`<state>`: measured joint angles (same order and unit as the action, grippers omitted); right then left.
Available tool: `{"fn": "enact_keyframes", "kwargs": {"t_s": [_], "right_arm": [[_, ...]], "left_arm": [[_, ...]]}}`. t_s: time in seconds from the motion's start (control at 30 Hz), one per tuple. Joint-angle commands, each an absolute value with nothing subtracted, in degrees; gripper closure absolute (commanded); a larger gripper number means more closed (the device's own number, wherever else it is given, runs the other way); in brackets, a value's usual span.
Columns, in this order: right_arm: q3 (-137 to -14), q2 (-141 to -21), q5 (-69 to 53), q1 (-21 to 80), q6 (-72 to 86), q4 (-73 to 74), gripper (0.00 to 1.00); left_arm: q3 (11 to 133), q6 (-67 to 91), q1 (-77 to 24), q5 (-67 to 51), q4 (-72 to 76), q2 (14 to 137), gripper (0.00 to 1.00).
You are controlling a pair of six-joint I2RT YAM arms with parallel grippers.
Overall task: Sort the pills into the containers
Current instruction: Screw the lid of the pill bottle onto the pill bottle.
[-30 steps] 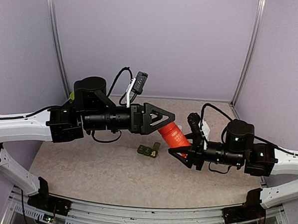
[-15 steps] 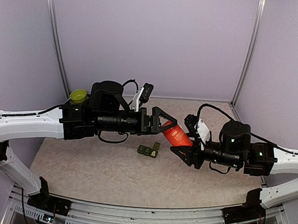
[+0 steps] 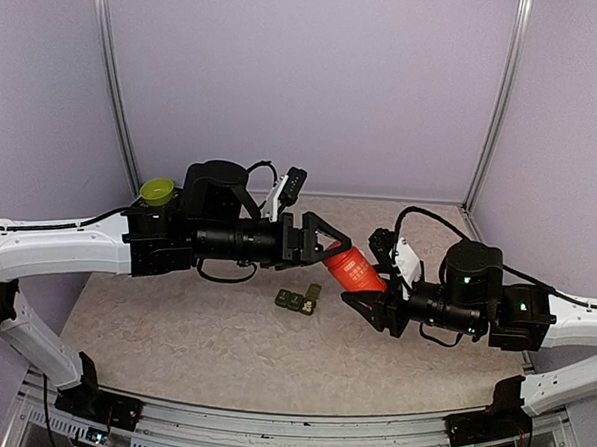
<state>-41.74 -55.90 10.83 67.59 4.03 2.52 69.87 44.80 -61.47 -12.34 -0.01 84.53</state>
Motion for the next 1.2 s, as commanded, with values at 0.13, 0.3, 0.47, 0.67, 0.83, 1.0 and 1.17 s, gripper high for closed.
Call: {"fn": "enact_keyframes", "kwargs": {"t_s": [0.13,0.3,0.47,0.67,0.83,1.0,1.17], "right_arm": [[-44.08,-56.07,11.25,68.55,3.60,1.31,1.00],[-43.88,-56.22,11.37,68.55,3.82,1.22,1.00],[-43.39,-55.22,9.73,68.55,4.69,0.39,1.00],[-42.17,-51.96,3.31,68.47,8.12,-1.05,1.00],[-40.92,-49.93,-2.70,68.22,12.59,-3.12,1.00],[-39.44,-49.15,-10.53,67.56,18.37,-7.11,1.00],[-38.05,-49.27,-19.53,67.02,24.13,-12.32,1.00]], "left_arm": [[69.97,44.82,-61.27,-14.73,2.27,85.26,0.26],[69.90,44.43,-61.26,-15.44,2.83,85.64,0.41],[69.64,43.20,-61.35,-17.97,4.45,86.13,0.55],[68.82,38.62,-62.43,-24.77,9.55,85.64,0.64],[69.59,30.38,-65.00,-25.77,9.45,84.00,0.70],[68.92,20.76,-68.17,-28.15,9.92,81.60,0.71],[66.80,15.62,-68.84,-32.29,11.78,79.09,0.78]]}}
